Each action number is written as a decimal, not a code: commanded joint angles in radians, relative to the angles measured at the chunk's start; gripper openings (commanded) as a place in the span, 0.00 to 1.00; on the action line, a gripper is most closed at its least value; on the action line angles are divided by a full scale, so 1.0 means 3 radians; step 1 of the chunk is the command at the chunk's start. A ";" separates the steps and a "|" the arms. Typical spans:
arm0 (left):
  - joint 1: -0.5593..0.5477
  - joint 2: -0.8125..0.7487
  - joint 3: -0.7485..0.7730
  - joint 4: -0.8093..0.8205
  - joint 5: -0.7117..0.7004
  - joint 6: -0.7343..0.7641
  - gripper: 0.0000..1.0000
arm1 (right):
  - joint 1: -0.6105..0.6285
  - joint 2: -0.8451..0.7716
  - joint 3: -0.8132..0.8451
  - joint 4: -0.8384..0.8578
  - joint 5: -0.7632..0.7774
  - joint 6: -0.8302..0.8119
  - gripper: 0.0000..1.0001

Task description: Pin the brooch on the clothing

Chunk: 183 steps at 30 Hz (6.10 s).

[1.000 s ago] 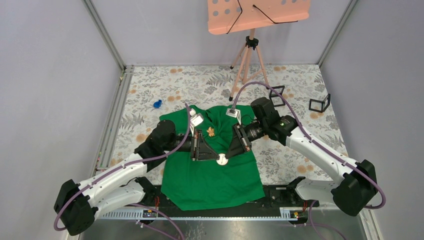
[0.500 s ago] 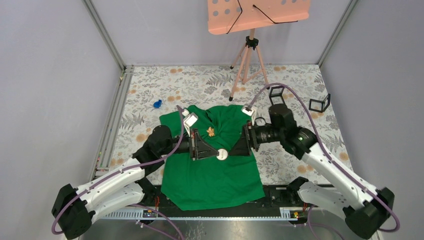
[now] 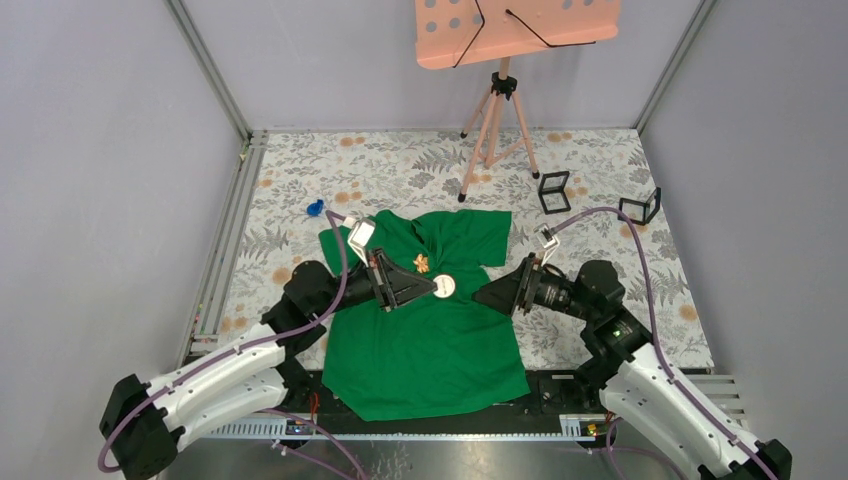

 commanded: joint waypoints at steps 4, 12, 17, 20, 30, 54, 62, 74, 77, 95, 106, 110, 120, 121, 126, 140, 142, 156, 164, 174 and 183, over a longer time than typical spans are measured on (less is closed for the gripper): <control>-0.0174 -0.0007 -0.0056 0.0427 -0.0393 -0.0057 0.00 | 0.0003 0.0107 -0.0237 0.1086 0.0009 0.0621 0.73; -0.0349 0.0210 -0.0065 0.0711 -0.0502 -0.0118 0.00 | 0.0014 0.0225 -0.0411 0.1518 0.0050 0.0760 0.74; -0.0414 0.0305 -0.0061 0.0798 -0.0525 -0.0133 0.00 | 0.0016 0.0400 -0.0473 0.1864 -0.0058 0.0887 0.74; -0.0443 0.0325 -0.0078 0.0870 -0.0538 -0.0148 0.00 | 0.0015 0.0407 -0.0511 0.1905 -0.0027 0.0912 0.74; -0.0546 0.0304 -0.0091 0.0892 -0.0637 -0.0125 0.00 | 0.0014 0.0130 -0.0575 0.1758 0.0193 0.0855 0.75; -0.0581 0.0252 -0.0144 0.0765 -0.0843 -0.0184 0.00 | 0.0206 0.0740 -0.0299 0.2314 -0.0489 0.1019 0.48; -0.0580 0.0342 -0.0120 0.0856 -0.0729 -0.0180 0.00 | 0.0212 0.0893 -0.0287 0.2416 -0.0388 0.1084 0.39; -0.0580 0.0353 -0.0123 0.0964 -0.0631 -0.0160 0.00 | 0.0214 0.0981 -0.0257 0.2022 -0.0263 0.1039 0.16; -0.0583 0.0368 -0.0124 0.1001 -0.0580 -0.0156 0.00 | 0.0218 0.0963 -0.0196 0.1738 -0.0225 0.0913 0.14; -0.0580 0.0282 -0.0081 0.0603 -0.0740 -0.0091 0.00 | 0.0235 0.0697 -0.0072 0.1361 -0.0392 0.0621 0.57; -0.0577 0.0008 -0.0062 0.0118 -0.1032 0.0000 0.00 | 0.0233 -0.0042 0.0007 0.0861 0.0158 0.0262 0.73; -0.0575 -0.0018 -0.0149 0.0293 -0.1007 -0.0053 0.00 | 0.0233 -0.0111 0.0008 0.0585 0.0398 0.0169 0.69; -0.0575 0.0208 -0.0164 0.0728 -0.0816 -0.0189 0.00 | 0.0235 0.0330 -0.0068 0.1224 -0.0145 0.0483 0.51; -0.0575 0.0219 -0.0162 0.0753 -0.0805 -0.0196 0.00 | 0.0235 0.0352 -0.0092 0.1312 -0.0152 0.0528 0.49; -0.0575 0.0249 -0.0169 0.0792 -0.0780 -0.0220 0.00 | 0.0232 0.0397 -0.0153 0.1399 -0.0103 0.0572 0.36; -0.0546 0.0297 -0.0057 0.0706 -0.0487 -0.0126 0.15 | 0.0231 0.0463 -0.0167 0.1572 -0.0164 0.0591 0.00; -0.0503 0.0228 -0.0033 0.0550 -0.0506 -0.0089 0.35 | 0.0230 0.0414 -0.0114 0.1456 -0.0235 0.0501 0.00; -0.0421 -0.0091 0.0234 -0.0133 0.0251 0.0333 0.86 | 0.0218 0.0395 0.0328 0.0828 -0.0971 0.0205 0.00; -0.0419 0.0136 0.0362 -0.0207 0.0432 0.0341 0.45 | 0.0220 0.0580 0.0344 0.1095 -0.1108 0.0375 0.00; -0.0418 0.0341 0.0301 0.0079 0.0395 0.0187 0.36 | 0.0220 0.0566 0.0394 0.0821 -0.1140 0.0183 0.00; -0.0419 0.0274 0.0298 -0.0017 0.0267 0.0239 0.00 | 0.0220 0.0480 0.0523 0.0308 -0.0952 -0.0087 0.13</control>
